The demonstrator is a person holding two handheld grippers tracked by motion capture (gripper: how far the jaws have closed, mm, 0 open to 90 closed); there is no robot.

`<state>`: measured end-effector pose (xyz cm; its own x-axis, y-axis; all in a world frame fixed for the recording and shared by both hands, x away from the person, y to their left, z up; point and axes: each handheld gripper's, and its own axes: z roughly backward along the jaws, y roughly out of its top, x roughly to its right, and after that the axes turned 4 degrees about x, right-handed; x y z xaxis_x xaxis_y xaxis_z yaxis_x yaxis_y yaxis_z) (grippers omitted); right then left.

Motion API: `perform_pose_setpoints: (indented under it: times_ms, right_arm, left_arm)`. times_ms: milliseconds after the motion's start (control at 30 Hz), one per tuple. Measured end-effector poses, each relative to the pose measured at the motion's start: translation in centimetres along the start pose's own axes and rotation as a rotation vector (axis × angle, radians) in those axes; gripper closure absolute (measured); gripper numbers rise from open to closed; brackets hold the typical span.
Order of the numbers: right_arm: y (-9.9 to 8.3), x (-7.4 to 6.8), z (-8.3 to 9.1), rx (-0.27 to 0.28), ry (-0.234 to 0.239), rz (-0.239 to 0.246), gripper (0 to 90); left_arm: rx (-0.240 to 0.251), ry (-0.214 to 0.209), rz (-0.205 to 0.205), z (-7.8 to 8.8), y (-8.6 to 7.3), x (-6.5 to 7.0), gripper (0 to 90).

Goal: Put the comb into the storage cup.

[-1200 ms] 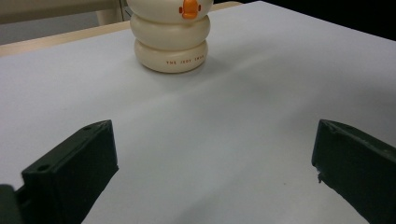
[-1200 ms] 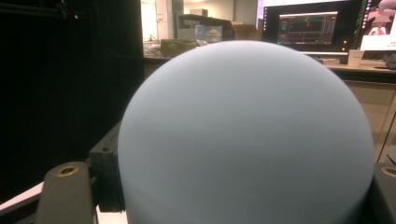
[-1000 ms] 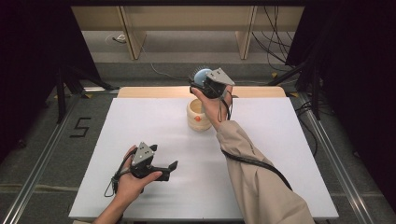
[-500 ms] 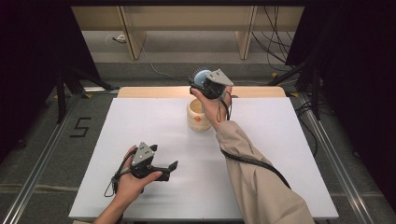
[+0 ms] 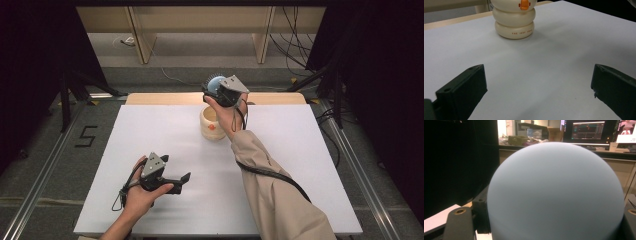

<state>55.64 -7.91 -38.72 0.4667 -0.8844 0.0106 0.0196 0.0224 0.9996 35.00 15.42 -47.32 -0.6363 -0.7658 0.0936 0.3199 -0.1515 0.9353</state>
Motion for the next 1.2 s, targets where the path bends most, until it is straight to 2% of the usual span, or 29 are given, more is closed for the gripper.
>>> perform_pose_setpoints:
  times_ms: [1200]
  right_arm:
    - [-0.90,-0.20,-0.08,-0.016,0.005,0.004,24.4]
  left_arm:
    - [-0.001,-0.002,-0.004,-0.08,-0.01,0.09,0.0]
